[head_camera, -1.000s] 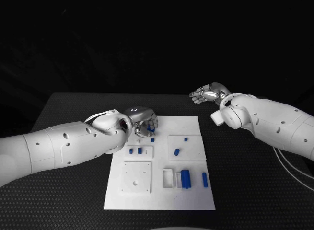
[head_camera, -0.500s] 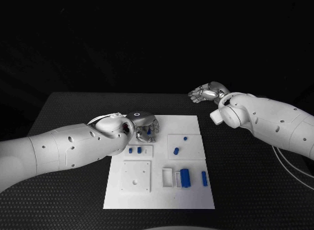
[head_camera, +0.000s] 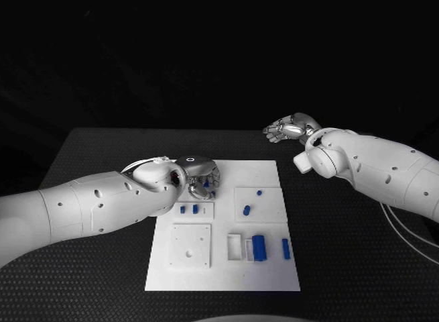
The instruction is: Assemble the parts on the task board
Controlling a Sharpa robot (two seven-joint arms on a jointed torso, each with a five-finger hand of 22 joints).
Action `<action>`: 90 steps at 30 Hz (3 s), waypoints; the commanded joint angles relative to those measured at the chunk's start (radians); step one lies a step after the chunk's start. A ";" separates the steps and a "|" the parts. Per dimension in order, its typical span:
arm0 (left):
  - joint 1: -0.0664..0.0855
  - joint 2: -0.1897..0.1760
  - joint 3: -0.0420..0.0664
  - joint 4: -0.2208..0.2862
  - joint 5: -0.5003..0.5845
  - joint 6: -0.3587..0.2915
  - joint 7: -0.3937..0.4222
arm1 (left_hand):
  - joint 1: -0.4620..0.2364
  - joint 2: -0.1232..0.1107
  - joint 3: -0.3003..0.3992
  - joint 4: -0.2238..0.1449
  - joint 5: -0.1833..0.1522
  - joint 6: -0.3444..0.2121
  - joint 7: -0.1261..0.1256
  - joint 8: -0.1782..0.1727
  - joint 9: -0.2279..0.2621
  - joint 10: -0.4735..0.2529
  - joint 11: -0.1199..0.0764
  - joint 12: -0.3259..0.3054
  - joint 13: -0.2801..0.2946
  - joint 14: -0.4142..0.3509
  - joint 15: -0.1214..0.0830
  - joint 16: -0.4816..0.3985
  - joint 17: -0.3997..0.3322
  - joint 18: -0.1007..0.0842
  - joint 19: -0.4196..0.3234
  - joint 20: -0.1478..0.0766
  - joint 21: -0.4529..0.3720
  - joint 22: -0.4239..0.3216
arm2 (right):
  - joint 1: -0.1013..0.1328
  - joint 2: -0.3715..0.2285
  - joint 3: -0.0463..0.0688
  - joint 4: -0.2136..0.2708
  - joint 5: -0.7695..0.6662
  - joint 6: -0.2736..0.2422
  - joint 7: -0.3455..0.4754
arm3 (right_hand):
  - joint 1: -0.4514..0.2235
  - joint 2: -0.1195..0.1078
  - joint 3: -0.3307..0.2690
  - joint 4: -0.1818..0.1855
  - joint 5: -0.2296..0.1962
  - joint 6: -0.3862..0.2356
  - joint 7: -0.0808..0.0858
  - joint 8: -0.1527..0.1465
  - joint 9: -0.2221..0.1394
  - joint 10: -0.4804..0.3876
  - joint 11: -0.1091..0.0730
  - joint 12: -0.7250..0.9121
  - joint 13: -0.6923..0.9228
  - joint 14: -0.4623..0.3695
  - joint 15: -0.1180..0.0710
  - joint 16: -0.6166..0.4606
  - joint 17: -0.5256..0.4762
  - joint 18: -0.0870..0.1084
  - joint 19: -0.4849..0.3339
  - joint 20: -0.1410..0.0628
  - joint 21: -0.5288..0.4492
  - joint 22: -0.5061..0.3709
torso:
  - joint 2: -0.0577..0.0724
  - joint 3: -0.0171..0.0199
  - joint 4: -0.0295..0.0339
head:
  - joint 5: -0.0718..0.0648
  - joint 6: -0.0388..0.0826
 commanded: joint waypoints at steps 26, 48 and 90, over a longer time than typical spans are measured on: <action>-0.026 0.021 0.001 -0.038 -0.003 0.036 0.023 | 0.011 0.075 0.057 -0.074 0.012 0.043 -0.003 0.034 -0.014 0.053 -0.013 0.003 0.002 0.005 -0.015 0.031 -0.002 0.008 -0.008 -0.022 0.023 0.021 | 0.000 -0.003 0.000 0.011 -0.004 0.011 0.011 | -0.005 0.000 -0.005 -0.002 0.004 -0.008 0.009 0.005 -0.002 -0.002 0.002 0.000 -0.001 -0.005 0.000 0.007 -0.002 -0.012 -0.004 0.004 -0.008 0.002 | 0.000 0.0001 0.0001 | -0.005 -0.009; -0.027 0.021 0.001 -0.045 -0.009 0.040 0.017 | -0.005 0.130 0.112 -0.094 -0.011 0.128 -0.019 0.076 -0.015 0.143 -0.037 0.018 0.012 0.049 -0.038 0.055 -0.011 0.001 0.009 -0.044 0.037 0.019 | 0.000 -0.002 0.000 0.011 -0.004 0.011 0.011 | -0.005 0.000 -0.005 -0.002 0.005 -0.008 0.008 0.005 -0.002 -0.002 0.002 0.000 -0.001 -0.005 0.000 0.007 -0.003 -0.011 -0.004 0.004 -0.008 0.003 | 0.000 0.0006 -0.0008 | -0.003 -0.007; -0.029 -0.174 0.108 0.104 0.223 0.018 0.029 | -0.014 0.128 0.139 -0.104 -0.012 0.141 -0.024 0.083 -0.015 0.169 -0.043 0.010 0.012 0.078 -0.047 0.068 -0.014 0.002 0.034 -0.055 0.049 0.020 | 0.000 -0.014 0.000 0.013 -0.004 0.013 0.009 | -0.004 0.000 -0.006 -0.002 0.005 -0.008 0.008 0.006 -0.003 -0.002 0.002 0.000 -0.001 -0.006 0.000 0.009 -0.004 -0.011 -0.004 0.005 -0.010 0.004 | -0.003 -0.0004 0.0069 | 0.002 0.005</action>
